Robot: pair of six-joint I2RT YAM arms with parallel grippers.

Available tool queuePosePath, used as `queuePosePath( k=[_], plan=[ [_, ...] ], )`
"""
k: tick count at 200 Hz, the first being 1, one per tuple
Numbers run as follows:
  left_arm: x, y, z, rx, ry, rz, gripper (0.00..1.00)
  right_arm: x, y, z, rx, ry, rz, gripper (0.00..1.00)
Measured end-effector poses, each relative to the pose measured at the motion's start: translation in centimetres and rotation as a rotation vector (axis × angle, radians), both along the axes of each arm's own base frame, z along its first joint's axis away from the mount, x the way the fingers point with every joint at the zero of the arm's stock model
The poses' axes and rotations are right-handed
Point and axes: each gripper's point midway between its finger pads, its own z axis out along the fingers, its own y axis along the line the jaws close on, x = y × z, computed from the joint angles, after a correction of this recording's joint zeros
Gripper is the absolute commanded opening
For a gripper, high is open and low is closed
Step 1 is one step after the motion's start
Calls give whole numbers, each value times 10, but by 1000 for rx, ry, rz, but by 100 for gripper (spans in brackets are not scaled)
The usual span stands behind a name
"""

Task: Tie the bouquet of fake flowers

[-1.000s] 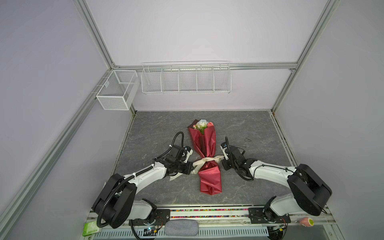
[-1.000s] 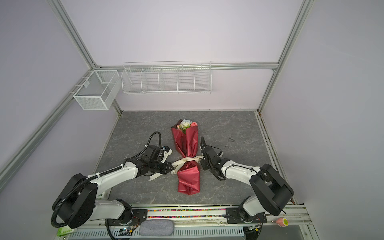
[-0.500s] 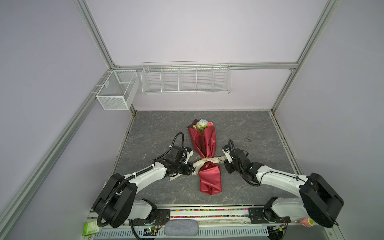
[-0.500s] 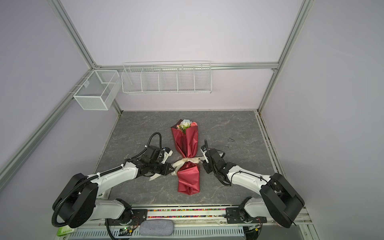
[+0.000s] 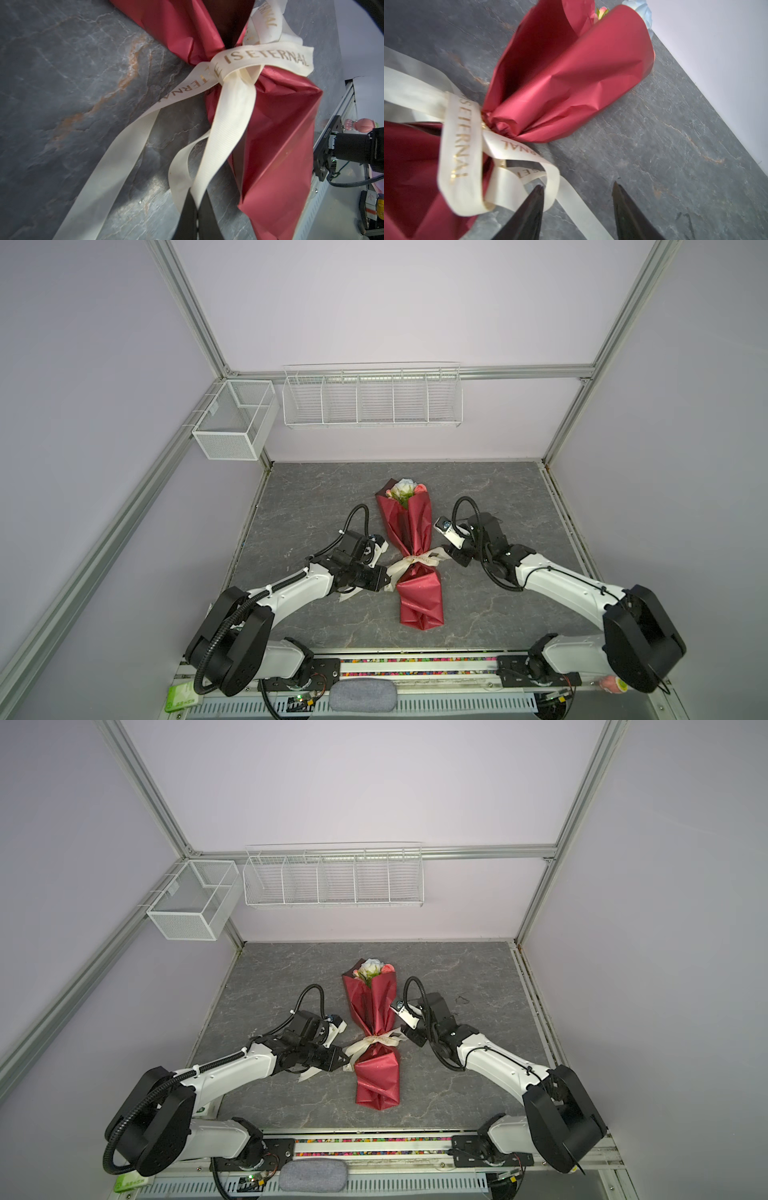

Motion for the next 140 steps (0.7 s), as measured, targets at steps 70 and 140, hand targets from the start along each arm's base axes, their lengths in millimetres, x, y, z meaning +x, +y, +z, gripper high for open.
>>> queuePosePath(
  k=[70,140],
  plan=[
    [2,-4,2,-2,12,-21,0,-5,20,-19,-138,60,340,51],
    [4,-5,5,0,5,-29,0,-16,38,-40,-171,130,489,46]
  ],
)
